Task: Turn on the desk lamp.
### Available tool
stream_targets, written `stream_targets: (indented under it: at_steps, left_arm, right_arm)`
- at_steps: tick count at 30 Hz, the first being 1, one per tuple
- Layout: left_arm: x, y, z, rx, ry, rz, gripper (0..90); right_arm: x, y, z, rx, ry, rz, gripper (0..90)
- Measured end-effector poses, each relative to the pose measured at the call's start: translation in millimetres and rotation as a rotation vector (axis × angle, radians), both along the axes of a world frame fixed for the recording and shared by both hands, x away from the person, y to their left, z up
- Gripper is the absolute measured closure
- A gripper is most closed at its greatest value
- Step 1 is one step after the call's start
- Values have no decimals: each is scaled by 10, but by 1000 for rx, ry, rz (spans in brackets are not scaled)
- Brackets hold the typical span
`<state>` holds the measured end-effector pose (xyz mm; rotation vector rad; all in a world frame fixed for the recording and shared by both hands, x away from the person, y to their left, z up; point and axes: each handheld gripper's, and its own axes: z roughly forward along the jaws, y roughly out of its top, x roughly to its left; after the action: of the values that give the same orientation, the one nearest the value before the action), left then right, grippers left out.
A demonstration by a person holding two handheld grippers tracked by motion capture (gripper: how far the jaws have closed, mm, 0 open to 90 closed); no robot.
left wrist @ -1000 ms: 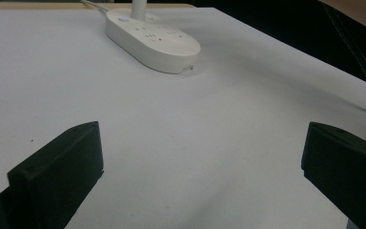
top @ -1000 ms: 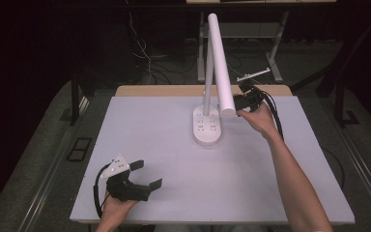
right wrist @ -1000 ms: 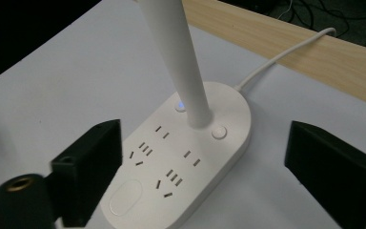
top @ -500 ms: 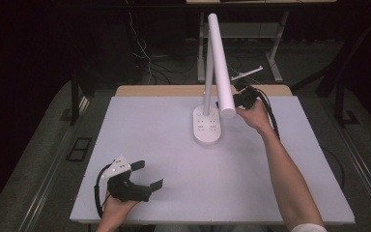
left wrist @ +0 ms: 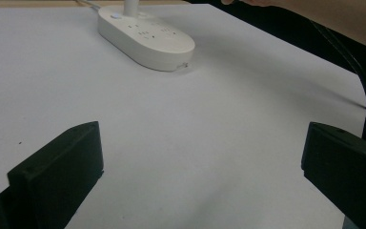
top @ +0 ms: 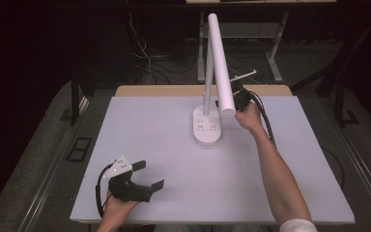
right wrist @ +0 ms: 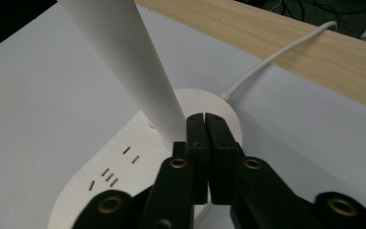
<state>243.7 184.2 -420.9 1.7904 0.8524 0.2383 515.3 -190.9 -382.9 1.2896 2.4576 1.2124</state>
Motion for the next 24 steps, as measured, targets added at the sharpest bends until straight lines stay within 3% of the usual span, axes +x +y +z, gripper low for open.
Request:
stream_targets:
  at_steps: [10, 24]
  left_arm:
    - [5, 6, 0, -2, -2, -1, 0]
    - [9, 17, -4, 3, 1, -1, 0]
  right_arm:
    - [47, 62, -152, 19, 32, -18, 896]
    - [106, 100, -309, 8, 57, -18, 896]
